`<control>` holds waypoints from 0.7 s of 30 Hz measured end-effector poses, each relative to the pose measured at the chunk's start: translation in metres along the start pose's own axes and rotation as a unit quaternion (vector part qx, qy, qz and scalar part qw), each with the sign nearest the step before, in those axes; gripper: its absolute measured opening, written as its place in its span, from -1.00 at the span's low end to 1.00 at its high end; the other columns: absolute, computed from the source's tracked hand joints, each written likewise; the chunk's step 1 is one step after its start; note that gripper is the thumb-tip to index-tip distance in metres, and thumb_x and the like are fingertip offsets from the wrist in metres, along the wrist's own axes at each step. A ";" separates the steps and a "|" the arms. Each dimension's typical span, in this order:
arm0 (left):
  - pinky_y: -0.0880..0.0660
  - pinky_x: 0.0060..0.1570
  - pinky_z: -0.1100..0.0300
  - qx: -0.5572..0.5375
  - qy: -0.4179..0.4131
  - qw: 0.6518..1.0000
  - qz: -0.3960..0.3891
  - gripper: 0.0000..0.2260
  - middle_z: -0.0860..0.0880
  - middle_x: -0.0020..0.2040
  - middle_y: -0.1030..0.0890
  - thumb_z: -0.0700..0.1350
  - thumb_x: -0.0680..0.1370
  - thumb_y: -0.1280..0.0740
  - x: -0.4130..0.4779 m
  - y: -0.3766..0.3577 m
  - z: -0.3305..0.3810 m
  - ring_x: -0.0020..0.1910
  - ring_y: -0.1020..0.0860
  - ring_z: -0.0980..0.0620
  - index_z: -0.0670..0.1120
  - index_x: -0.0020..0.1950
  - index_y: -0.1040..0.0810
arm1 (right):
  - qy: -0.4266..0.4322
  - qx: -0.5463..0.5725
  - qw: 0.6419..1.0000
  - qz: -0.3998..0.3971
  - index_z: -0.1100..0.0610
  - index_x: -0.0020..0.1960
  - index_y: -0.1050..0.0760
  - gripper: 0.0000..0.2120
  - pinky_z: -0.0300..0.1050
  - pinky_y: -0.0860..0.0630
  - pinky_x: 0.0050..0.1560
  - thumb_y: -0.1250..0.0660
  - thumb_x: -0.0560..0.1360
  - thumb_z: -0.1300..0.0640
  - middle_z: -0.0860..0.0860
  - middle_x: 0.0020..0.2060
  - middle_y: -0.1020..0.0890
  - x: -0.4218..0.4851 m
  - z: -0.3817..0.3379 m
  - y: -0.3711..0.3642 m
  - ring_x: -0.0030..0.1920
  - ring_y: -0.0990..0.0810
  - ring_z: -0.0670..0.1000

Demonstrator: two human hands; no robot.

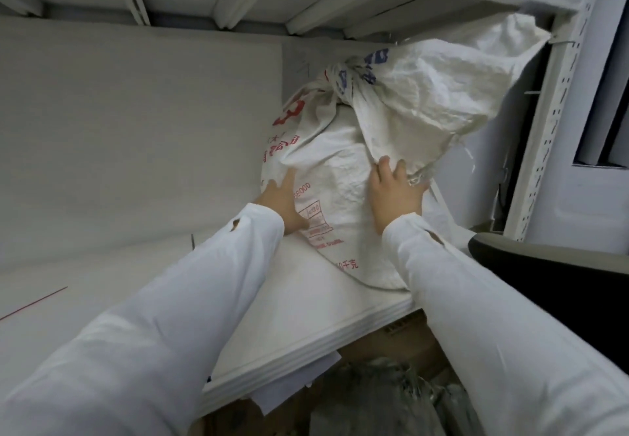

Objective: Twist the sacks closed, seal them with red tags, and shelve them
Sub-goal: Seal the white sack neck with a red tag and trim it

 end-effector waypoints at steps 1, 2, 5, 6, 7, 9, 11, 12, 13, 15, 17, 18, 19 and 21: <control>-0.36 0.34 -0.05 -0.007 -0.011 1.000 -0.008 0.02 -0.17 0.50 -0.20 0.03 0.37 -0.52 0.001 -0.007 -0.001 0.43 -0.31 -0.21 0.10 0.57 0.16 | -0.003 -0.012 1.000 -0.002 0.21 0.54 -0.05 -0.37 0.45 -0.34 0.23 -0.22 0.53 0.28 0.14 0.50 -0.05 0.005 0.005 -0.004 0.51 -0.08 0.23; -0.32 0.37 -0.04 -0.013 -0.018 1.000 -0.018 0.03 -0.16 0.52 -0.19 0.02 0.36 -0.53 0.001 -0.014 -0.001 0.45 -0.28 -0.19 0.09 0.57 0.15 | -0.008 -0.019 1.000 -0.006 0.21 0.55 -0.04 -0.38 0.46 -0.31 0.25 -0.19 0.55 0.27 0.14 0.51 -0.04 0.010 0.011 -0.008 0.51 -0.09 0.22; -0.29 0.40 0.01 -0.020 -0.043 0.998 -0.052 0.02 -0.13 0.52 -0.22 -0.03 0.38 -0.53 0.000 -0.036 0.004 0.47 -0.27 -0.14 0.05 0.58 0.14 | -0.022 -0.003 0.999 -0.024 0.17 0.56 -0.01 -0.38 0.47 -0.25 0.30 -0.15 0.56 0.26 0.10 0.53 -0.01 0.018 0.026 -0.014 0.53 -0.05 0.20; -0.29 0.40 0.01 -0.016 -0.049 0.997 -0.059 0.01 -0.12 0.52 -0.23 -0.03 0.38 -0.53 0.000 -0.041 0.005 0.47 -0.27 -0.14 0.05 0.58 0.13 | -0.024 0.015 0.999 -0.032 0.16 0.57 0.01 -0.36 0.47 -0.23 0.31 -0.17 0.55 0.26 0.09 0.55 0.03 0.019 0.029 -0.016 0.54 0.00 0.19; -0.30 0.40 -0.01 -0.009 -0.055 0.996 -0.064 0.00 -0.10 0.53 -0.24 -0.02 0.38 -0.53 0.000 -0.044 0.007 0.46 -0.28 -0.13 0.05 0.58 0.12 | -0.022 0.038 0.998 -0.041 0.15 0.57 0.03 -0.33 0.47 -0.21 0.33 -0.19 0.55 0.26 0.07 0.56 0.08 0.018 0.031 -0.018 0.56 0.06 0.17; -0.33 0.38 -0.02 0.004 -0.064 0.996 -0.067 -0.05 -0.09 0.52 -0.26 -0.02 0.39 -0.52 -0.002 -0.046 0.011 0.45 -0.31 -0.14 0.05 0.58 0.06 | -0.007 0.075 0.996 -0.053 0.13 0.58 0.04 -0.28 0.48 -0.17 0.36 -0.24 0.53 0.27 0.04 0.57 0.18 0.012 0.030 -0.022 0.57 0.17 0.15; -0.34 0.37 -0.01 0.018 -0.068 0.995 -0.069 -0.07 -0.09 0.52 -0.26 -0.03 0.40 -0.51 -0.007 -0.043 0.013 0.45 -0.31 -0.13 0.04 0.58 0.04 | 0.010 0.115 0.991 -0.061 0.11 0.56 0.00 -0.25 0.47 -0.13 0.39 -0.29 0.48 0.29 0.02 0.57 0.22 0.002 0.028 -0.021 0.57 0.22 0.15; -0.33 0.37 -0.01 0.027 -0.071 0.995 -0.067 -0.07 -0.09 0.52 -0.26 -0.03 0.41 -0.51 -0.011 -0.039 0.014 0.45 -0.30 -0.12 0.03 0.58 0.06 | 0.016 0.138 0.988 -0.063 0.09 0.55 -0.02 -0.23 0.45 -0.12 0.40 -0.33 0.45 0.28 0.02 0.57 0.22 -0.004 0.027 -0.018 0.57 0.22 0.14; -0.34 0.37 -0.02 0.035 -0.074 0.995 -0.063 -0.06 -0.10 0.51 -0.26 -0.03 0.40 -0.50 -0.014 -0.035 0.015 0.45 -0.31 -0.12 0.03 0.58 0.07 | 0.019 0.160 0.985 -0.064 0.08 0.55 -0.03 -0.20 0.42 -0.13 0.41 -0.37 0.43 0.26 0.02 0.57 0.21 -0.011 0.025 -0.014 0.57 0.21 0.14; -0.37 0.34 -0.05 0.040 -0.075 0.995 -0.057 -0.05 -0.11 0.49 -0.31 -0.04 0.40 -0.50 -0.023 -0.026 0.016 0.42 -0.34 -0.14 0.04 0.58 0.07 | 0.025 0.200 0.977 -0.063 0.05 0.56 -0.02 -0.13 0.37 -0.14 0.44 -0.44 0.39 0.21 0.00 0.58 0.19 -0.027 0.021 -0.004 0.57 0.18 0.11; -0.42 0.29 -0.06 0.040 -0.079 0.995 -0.048 -0.07 -0.12 0.45 -0.35 -0.05 0.40 -0.49 -0.040 -0.016 0.020 0.37 -0.39 -0.15 0.03 0.58 0.05 | 0.033 0.226 0.972 -0.061 0.02 0.57 -0.01 -0.08 0.31 -0.17 0.45 -0.48 0.38 0.18 -0.01 0.58 0.17 -0.045 0.019 0.006 0.58 0.14 0.09; -0.44 0.27 -0.06 0.038 -0.084 0.995 -0.042 -0.10 -0.12 0.43 -0.37 -0.06 0.40 -0.49 -0.051 -0.012 0.022 0.35 -0.41 -0.16 0.02 0.57 0.02 | 0.038 0.231 0.970 -0.061 0.02 0.57 -0.01 -0.07 0.29 -0.19 0.45 -0.49 0.37 0.17 -0.01 0.58 0.16 -0.056 0.018 0.011 0.58 0.12 0.09; -0.44 0.26 -0.05 0.032 -0.088 0.995 -0.034 -0.12 -0.12 0.43 -0.37 -0.07 0.41 -0.48 -0.064 -0.007 0.023 0.35 -0.42 -0.15 0.02 0.56 0.00 | 0.045 0.238 0.968 -0.061 0.02 0.56 0.00 -0.07 0.26 -0.22 0.45 -0.49 0.38 0.16 -0.01 0.58 0.15 -0.068 0.019 0.016 0.58 0.11 0.09; -0.44 0.25 -0.02 0.029 -0.096 0.995 -0.028 -0.15 -0.11 0.46 -0.33 -0.08 0.43 -0.46 -0.093 0.000 0.025 0.36 -0.40 -0.15 0.02 0.56 -0.01 | 0.053 0.255 0.963 -0.064 0.02 0.56 -0.01 -0.09 0.21 -0.25 0.44 -0.49 0.40 0.12 -0.01 0.59 0.13 -0.093 0.021 0.028 0.58 0.07 0.09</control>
Point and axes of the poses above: each hand's wrist, its own x-axis towards the middle knuckle, its own y-axis out of the back of the hand, z = x × y, the point moved 1 cm from there along x, towards the middle knuckle
